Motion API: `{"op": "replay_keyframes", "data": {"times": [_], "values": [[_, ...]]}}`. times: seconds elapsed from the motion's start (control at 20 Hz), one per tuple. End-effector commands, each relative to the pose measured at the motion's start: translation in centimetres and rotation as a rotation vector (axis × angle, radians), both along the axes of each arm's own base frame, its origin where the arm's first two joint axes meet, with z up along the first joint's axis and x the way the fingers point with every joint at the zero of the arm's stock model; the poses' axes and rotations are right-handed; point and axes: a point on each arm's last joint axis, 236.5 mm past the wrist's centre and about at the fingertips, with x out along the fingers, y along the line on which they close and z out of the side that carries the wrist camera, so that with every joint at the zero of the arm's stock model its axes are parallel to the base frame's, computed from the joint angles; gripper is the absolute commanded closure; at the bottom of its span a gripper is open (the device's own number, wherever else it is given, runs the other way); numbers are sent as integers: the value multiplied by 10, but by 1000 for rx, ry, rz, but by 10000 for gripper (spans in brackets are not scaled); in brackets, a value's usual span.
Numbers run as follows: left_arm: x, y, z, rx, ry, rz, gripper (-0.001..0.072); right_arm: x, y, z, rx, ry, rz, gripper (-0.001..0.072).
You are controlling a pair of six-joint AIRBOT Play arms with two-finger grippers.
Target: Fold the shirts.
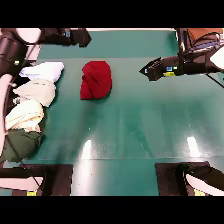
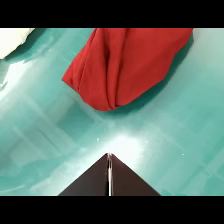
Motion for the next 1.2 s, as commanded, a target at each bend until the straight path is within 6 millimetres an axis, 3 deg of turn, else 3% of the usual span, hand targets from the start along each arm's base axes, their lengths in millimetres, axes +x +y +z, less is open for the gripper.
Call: {"op": "replay_keyframes", "data": {"times": [0.0,0.1,0.25,0.35,0.5,0.55,0.6,0.65,0.7,0.8,0.9,0.95,1.05,1.15], "values": [[22,34,-111,60,276,110,147,-1,1,1,4,1,3,693],[27,29,-171,65,397,106,147,-1,1,1,5,1,2,693],[34,8,-226,-18,494,97,147,-2,1,0,3,5,5,693],[39,-3,-243,-73,517,100,148,-3,1,-1,0,10,8,693],[44,-6,-244,-97,505,107,149,-3,1,-1,0,9,8,693],[45,-7,-242,-100,503,106,220,-3,1,-1,1,9,8,693],[45,-7,-239,-100,501,103,513,-3,1,-1,1,9,8,693],[45,-7,-233,-101,492,99,674,-3,1,0,1,7,8,693],[46,-8,-220,-104,477,91,680,-4,1,3,4,0,8,693],[54,-8,-165,-105,374,69,681,-8,-2,18,14,-38,1,693],[56,-3,-61,-104,153,34,682,-14,-9,48,27,-114,-10,694],[48,0,-3,-113,31,17,681,-16,-13,69,41,-161,-19,694],[4,11,114,-142,-206,-8,682,-22,-23,114,67,-263,-40,694],[-58,14,192,-137,-371,-57,682,-27,-34,152,85,-349,-66,694]]}}
